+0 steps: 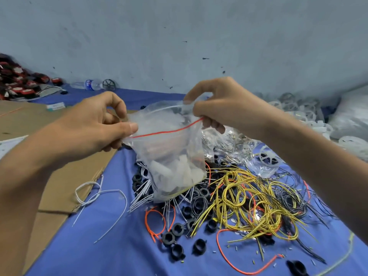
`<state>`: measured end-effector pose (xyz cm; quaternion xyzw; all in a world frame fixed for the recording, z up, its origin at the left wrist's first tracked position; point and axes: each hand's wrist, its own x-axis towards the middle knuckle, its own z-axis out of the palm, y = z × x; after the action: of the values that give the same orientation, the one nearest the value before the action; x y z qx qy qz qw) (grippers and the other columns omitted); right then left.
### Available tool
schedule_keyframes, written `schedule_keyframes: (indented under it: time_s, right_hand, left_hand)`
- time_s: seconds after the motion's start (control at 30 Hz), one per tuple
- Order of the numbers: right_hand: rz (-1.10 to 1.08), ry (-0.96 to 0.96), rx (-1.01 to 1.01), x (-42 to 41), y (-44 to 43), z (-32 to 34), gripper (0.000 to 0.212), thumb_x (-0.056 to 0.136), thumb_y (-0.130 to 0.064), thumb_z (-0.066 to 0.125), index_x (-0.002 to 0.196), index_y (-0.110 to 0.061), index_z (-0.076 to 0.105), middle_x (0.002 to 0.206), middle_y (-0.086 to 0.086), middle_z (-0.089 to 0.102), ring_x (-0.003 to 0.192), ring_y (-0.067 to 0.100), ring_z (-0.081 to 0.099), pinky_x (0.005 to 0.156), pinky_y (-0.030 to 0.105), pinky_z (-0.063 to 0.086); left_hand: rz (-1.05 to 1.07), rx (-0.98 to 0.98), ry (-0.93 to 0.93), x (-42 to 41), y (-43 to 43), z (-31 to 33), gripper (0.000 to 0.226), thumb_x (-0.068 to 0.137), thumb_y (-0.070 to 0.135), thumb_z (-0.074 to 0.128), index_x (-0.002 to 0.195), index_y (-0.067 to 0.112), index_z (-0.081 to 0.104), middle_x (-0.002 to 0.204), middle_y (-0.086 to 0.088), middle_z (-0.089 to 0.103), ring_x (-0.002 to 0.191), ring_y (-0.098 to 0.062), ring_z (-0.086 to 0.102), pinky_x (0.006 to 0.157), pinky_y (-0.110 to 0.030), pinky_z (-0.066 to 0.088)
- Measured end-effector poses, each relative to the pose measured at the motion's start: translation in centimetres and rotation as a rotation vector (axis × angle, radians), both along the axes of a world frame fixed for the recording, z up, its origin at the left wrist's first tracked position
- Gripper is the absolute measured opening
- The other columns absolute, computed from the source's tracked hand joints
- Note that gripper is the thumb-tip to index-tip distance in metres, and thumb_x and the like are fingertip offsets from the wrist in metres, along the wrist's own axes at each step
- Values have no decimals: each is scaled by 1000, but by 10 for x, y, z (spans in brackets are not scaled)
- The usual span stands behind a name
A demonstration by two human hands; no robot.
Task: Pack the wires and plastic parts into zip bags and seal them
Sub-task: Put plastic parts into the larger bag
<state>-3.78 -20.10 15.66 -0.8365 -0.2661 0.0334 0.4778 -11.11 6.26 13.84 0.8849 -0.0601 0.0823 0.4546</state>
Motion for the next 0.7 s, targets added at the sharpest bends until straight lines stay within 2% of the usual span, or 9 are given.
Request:
schedule_keyframes:
  time_s: [0.13, 0.23, 0.27, 0.3, 0.43, 0.5, 0.57, 0.6, 0.7]
  right_hand:
    - [36, 57, 20, 6, -10, -1, 17, 86, -11, 65, 101, -16, 71, 54, 2, 61, 43, 12, 46, 40, 22, 38]
    - [-43, 83, 126, 31, -24, -2, 9, 88, -22, 69, 95, -17, 73, 56, 1, 63, 44, 13, 49, 41, 21, 40]
    - [-102, 76, 138, 42, -30, -5, 7, 89, -21, 68, 93, -17, 72, 56, 1, 63, 44, 12, 49, 41, 21, 40]
    - [-163, 67, 136, 53, -35, -11, 6, 90, -20, 66, 92, -17, 72, 56, 1, 63, 44, 12, 50, 41, 21, 41]
    - [-310, 36, -104, 92, -57, -61, 11, 94, -12, 60, 95, -17, 69, 70, 1, 69, 52, 12, 56, 43, 23, 47]
    - [-277, 21, -295, 99, -58, -95, 14, 94, -11, 58, 101, -19, 67, 82, -2, 69, 58, 9, 59, 47, 19, 50]
    - [-196, 17, -467, 100, -51, -129, 16, 95, -14, 59, 107, -20, 67, 96, -5, 68, 69, 3, 60, 55, 14, 48]
    - [-150, 10, -545, 99, -44, -146, 17, 95, -16, 59, 110, -20, 67, 103, -3, 69, 76, 4, 61, 62, 14, 47]
    - [-140, 42, -583, 92, -28, -181, 27, 98, -21, 56, 124, -14, 61, 123, 10, 63, 108, 26, 61, 92, 39, 52]
  left_hand:
    - [-70, 6, -20, 0, 5, -3, 38, 90, 11, 71, 74, 39, 53, 49, -6, 59, 40, -9, 48, 37, -16, 37]
    - [-148, 32, -97, -2, -7, -9, 15, 93, 27, 66, 92, 40, 59, 52, -4, 53, 45, -7, 46, 42, -13, 37]
    - [-166, 71, -101, -2, -13, -11, 13, 92, 32, 57, 99, 40, 63, 56, -6, 51, 47, -6, 44, 44, -13, 37]
    - [-181, 123, -105, -3, -18, -13, 23, 91, 32, 51, 105, 40, 67, 60, -8, 51, 49, -7, 43, 44, -15, 35]
    - [-102, 425, -168, -9, -34, -17, 30, 91, 33, 47, 98, 55, 67, 59, -2, 58, 47, -14, 49, 46, -35, 39]
    - [-39, 582, -187, -12, -39, -14, 31, 88, 33, 49, 95, 59, 64, 60, 9, 62, 62, -3, 57, 46, -28, 35]
    - [-47, 581, -161, -12, -45, -12, 33, 85, 32, 49, 90, 61, 63, 56, 14, 60, 60, 2, 56, 44, -19, 31]
    - [-80, 525, -135, -13, -48, -12, 33, 84, 31, 49, 92, 60, 62, 52, 12, 58, 53, -1, 54, 44, -21, 35]
    - [-133, 359, -119, -14, -54, -12, 35, 87, 27, 51, 101, 55, 64, 51, 4, 55, 45, -9, 49, 49, -24, 38]
